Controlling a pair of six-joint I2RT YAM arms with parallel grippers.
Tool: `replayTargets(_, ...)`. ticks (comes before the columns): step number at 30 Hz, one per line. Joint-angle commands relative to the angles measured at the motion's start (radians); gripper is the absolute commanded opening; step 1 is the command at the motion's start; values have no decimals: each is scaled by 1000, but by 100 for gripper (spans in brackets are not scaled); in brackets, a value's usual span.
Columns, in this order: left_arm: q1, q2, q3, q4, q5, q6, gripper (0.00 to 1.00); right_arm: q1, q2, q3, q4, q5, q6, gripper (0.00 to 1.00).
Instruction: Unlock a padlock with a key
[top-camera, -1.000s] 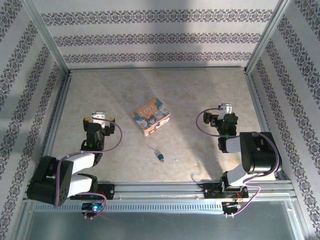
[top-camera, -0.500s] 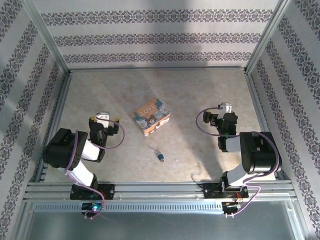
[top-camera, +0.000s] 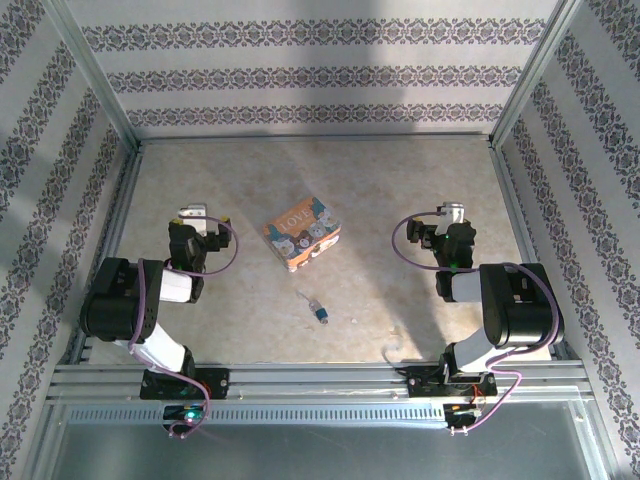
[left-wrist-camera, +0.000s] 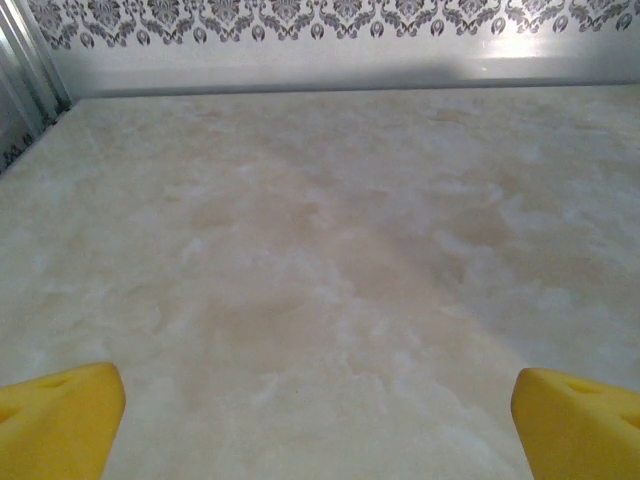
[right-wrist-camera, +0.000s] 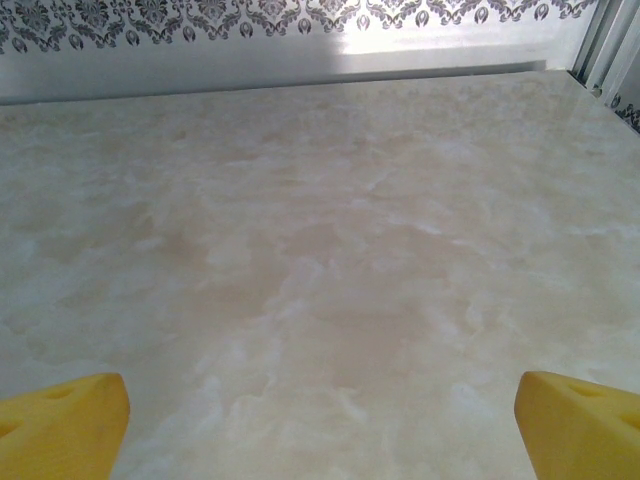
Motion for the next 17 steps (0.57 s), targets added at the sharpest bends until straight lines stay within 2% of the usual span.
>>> replayTargets(1,9,-7,-3,-23,22,-17,99,15,-15,17,6,18,-20,98)
replayTargets(17,9,-8,-3,-24,22,-18,99,35,-15,23,-4,58,-36,98)
